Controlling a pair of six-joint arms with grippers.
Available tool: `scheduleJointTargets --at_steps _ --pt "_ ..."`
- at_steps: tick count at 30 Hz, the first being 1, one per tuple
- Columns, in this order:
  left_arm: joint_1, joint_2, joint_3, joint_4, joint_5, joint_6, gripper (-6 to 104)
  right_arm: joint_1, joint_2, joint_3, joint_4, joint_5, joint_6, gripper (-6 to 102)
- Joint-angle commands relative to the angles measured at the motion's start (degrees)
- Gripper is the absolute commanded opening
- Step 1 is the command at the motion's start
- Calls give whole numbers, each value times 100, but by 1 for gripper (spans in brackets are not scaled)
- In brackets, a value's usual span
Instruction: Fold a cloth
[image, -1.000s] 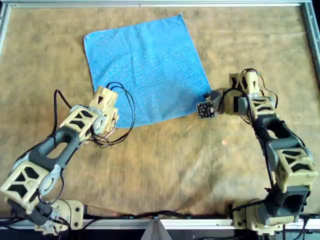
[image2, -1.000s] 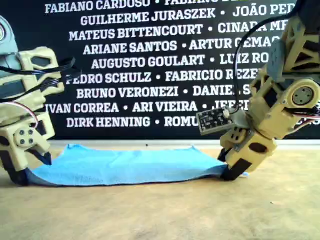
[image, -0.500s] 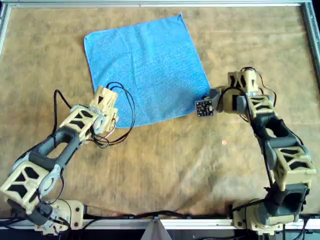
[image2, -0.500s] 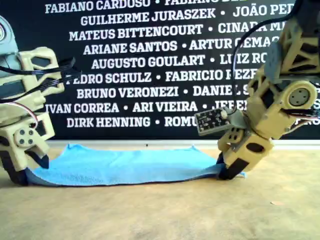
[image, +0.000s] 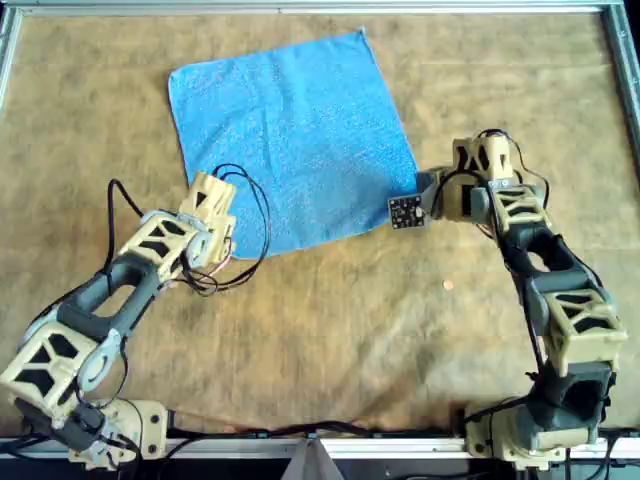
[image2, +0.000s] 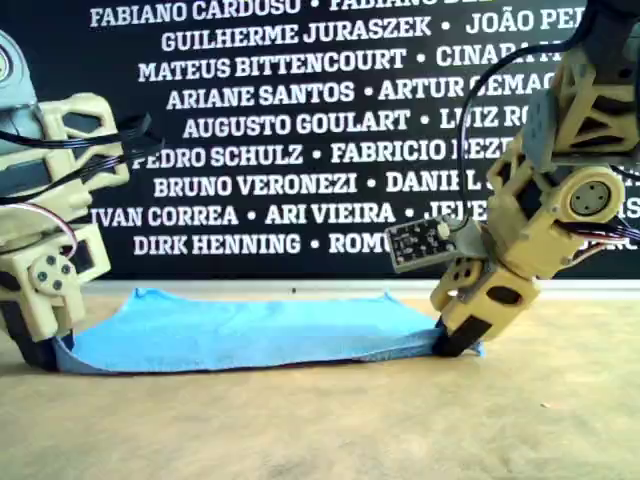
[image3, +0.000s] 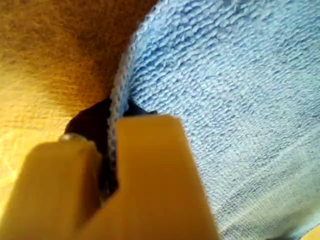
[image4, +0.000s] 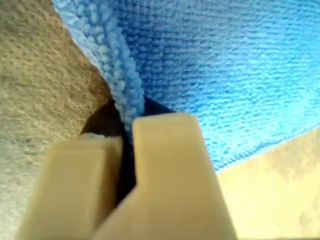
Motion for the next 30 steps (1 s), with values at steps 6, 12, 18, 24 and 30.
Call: scheduleJointTargets --at_steps 6,12,18,24,30 --pt "-35 105 -316 -97 -70 -26 -1 26 193 -202 -176 -35 18 0" --pt "-35 220 -202 -62 9 -18 0 -70 272 9 -167 -35 18 0" --pt "-35 229 -88 26 -79 62 0 -79 1002 1125 -202 -35 18 0" --pt "-35 325 387 26 -79 9 -1 -70 1925 2171 -281 -35 18 0" --pt "-35 1099 1055 26 -79 44 -1 -70 2584 3023 -281 -18 18 0"
